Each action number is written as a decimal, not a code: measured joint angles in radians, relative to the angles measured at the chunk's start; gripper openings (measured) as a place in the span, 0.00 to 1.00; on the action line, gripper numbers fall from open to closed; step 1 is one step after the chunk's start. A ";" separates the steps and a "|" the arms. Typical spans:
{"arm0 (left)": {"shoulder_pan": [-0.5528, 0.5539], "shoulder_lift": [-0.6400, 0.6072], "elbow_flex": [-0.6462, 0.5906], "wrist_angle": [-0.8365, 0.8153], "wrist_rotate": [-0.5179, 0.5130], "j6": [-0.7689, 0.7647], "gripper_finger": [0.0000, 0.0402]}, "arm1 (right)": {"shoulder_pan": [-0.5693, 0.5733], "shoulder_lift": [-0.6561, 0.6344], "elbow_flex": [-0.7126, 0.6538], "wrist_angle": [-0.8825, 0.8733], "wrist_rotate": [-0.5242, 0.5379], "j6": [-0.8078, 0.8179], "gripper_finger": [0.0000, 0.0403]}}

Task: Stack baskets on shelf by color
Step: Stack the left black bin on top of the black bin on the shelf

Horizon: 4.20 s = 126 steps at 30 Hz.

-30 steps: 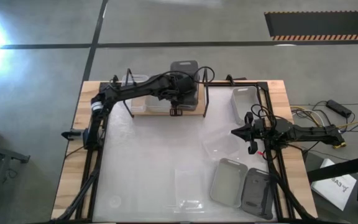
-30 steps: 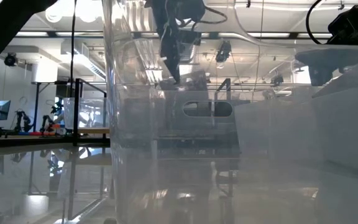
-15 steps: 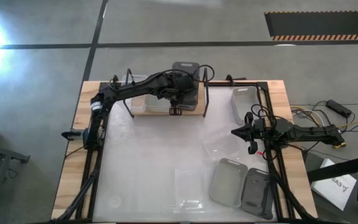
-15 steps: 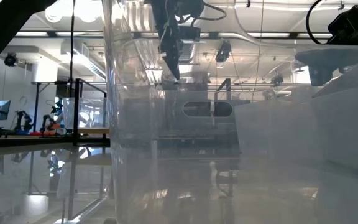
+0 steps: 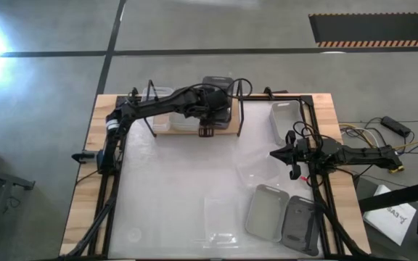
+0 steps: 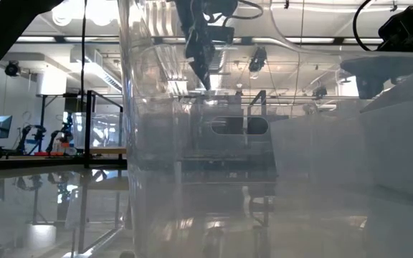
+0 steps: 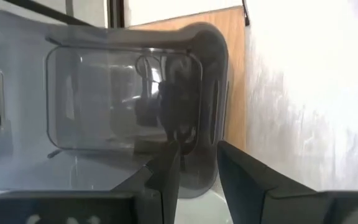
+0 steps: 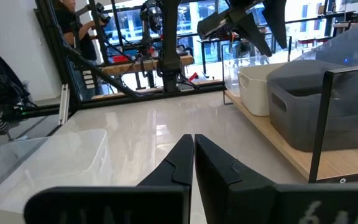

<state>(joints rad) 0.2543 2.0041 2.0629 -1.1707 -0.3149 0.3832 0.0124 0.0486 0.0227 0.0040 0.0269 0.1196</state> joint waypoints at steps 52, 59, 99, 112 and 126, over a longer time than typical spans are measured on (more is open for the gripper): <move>0.298 0.008 -0.075 0.261 0.031 -0.670 0.02 | 0.000 0.000 0.000 0.000 0.000 0.000 0.02; 0.301 0.007 0.002 0.217 0.053 -0.704 0.00 | 0.000 0.000 0.000 0.000 0.000 0.000 0.02; 0.304 0.067 0.085 -0.022 0.174 -0.708 0.00 | 0.000 0.000 0.000 0.000 0.000 0.000 0.02; 0.294 0.035 0.221 -0.067 0.210 -0.683 0.00 | 0.000 0.000 0.000 0.000 0.000 0.000 0.02; 0.334 0.043 0.291 -0.255 0.308 -0.638 0.00 | 0.000 0.000 0.000 0.000 0.000 0.000 0.02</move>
<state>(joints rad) 0.5882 2.0469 2.3538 -1.4255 -0.0068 -0.2550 0.0125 0.0486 0.0226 0.0040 0.0273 0.1196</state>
